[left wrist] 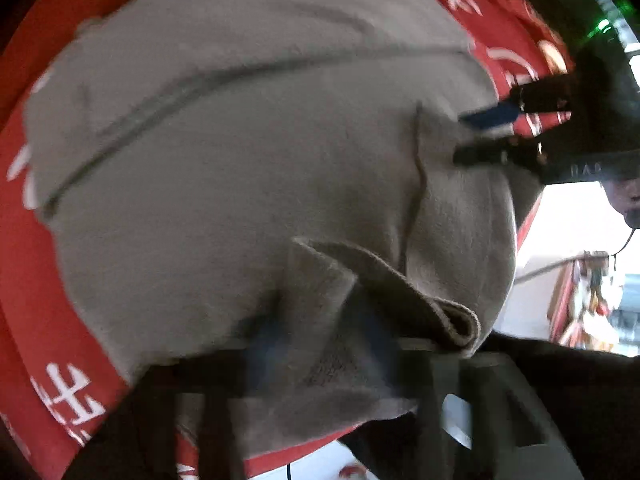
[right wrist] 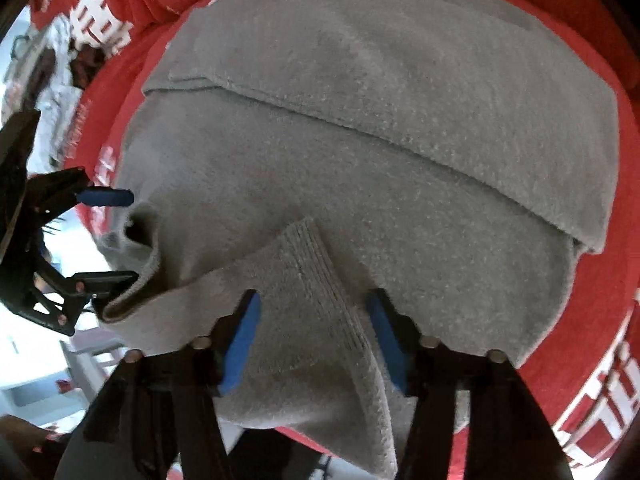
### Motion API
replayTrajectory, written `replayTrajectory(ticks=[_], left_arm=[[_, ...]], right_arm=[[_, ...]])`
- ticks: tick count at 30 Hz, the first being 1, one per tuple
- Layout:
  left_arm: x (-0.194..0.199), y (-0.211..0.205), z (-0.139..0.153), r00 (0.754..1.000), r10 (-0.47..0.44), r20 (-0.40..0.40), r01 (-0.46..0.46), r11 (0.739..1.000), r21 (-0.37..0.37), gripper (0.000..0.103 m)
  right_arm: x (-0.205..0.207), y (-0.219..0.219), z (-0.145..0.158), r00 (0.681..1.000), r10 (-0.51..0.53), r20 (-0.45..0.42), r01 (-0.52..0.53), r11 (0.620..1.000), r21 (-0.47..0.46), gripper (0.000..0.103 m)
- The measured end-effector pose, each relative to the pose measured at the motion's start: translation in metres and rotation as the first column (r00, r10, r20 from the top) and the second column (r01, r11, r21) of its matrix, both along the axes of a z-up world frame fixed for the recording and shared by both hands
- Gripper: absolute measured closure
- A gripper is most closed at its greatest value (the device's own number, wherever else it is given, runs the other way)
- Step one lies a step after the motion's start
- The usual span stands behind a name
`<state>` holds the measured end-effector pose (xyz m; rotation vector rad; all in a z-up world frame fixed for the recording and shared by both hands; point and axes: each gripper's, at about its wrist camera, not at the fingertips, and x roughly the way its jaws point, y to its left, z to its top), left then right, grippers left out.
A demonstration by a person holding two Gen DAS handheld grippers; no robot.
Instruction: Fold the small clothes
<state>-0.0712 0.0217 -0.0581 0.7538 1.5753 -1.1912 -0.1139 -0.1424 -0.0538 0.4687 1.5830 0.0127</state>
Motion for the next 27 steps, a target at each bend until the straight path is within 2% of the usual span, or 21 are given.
replayTrajectory(ticks=[1,2,3,6,9,11,15,18,20,24,27], left_arm=[[0.000,0.002,0.000,1.000,-0.003,-0.007,0.003,1.000,-0.014,0.088],[0.003,0.006,0.004,1.000,0.009,-0.023,-0.009,0.999,-0.035,0.094],[0.008,0.010,0.007,0.999,0.029,-0.039,-0.031,0.999,-0.045,0.094],[0.028,0.028,0.027,0.992,0.113,-0.057,-0.117,0.989,-0.085,0.094],[0.056,0.045,0.056,0.974,0.215,-0.065,-0.222,0.966,-0.130,0.094],[0.069,0.050,0.073,0.965,0.256,-0.060,-0.263,0.950,-0.167,0.094],[0.109,0.045,0.108,0.938,0.345,-0.035,-0.341,0.902,-0.266,0.094],[0.142,0.031,0.130,0.912,0.410,0.002,-0.383,0.855,-0.349,0.094],[0.162,0.021,0.136,0.901,0.433,0.029,-0.389,0.835,-0.389,0.094],[0.207,-0.013,0.123,0.863,0.498,0.087,-0.419,0.801,-0.428,0.094],[0.232,-0.041,0.085,0.838,0.527,0.141,-0.444,0.810,-0.383,0.094]], right_arm=[[-0.001,0.006,0.001,1.000,0.017,-0.011,-0.017,0.999,-0.037,0.071],[-0.004,0.010,0.001,0.999,0.027,-0.018,-0.028,0.998,-0.058,0.090],[-0.007,0.015,0.003,0.999,0.032,-0.023,-0.034,0.996,-0.077,0.097],[-0.015,0.030,0.019,0.999,0.041,-0.005,-0.041,0.984,-0.172,0.097],[-0.018,0.032,0.048,0.999,0.022,0.030,-0.013,0.963,-0.269,0.097],[-0.015,0.027,0.073,0.998,0.006,0.067,0.017,0.936,-0.352,0.097],[0.004,0.005,0.120,0.987,-0.013,0.159,0.086,0.882,-0.462,0.097],[0.025,-0.029,0.148,0.973,-0.005,0.230,0.130,0.836,-0.532,0.097],[0.045,-0.040,0.154,0.968,0.007,0.250,0.138,0.817,-0.559,0.097],[0.081,-0.077,0.138,0.960,0.007,0.281,0.161,0.804,-0.572,0.097],[0.104,-0.103,0.103,0.965,-0.016,0.260,0.163,0.815,-0.556,0.097]])
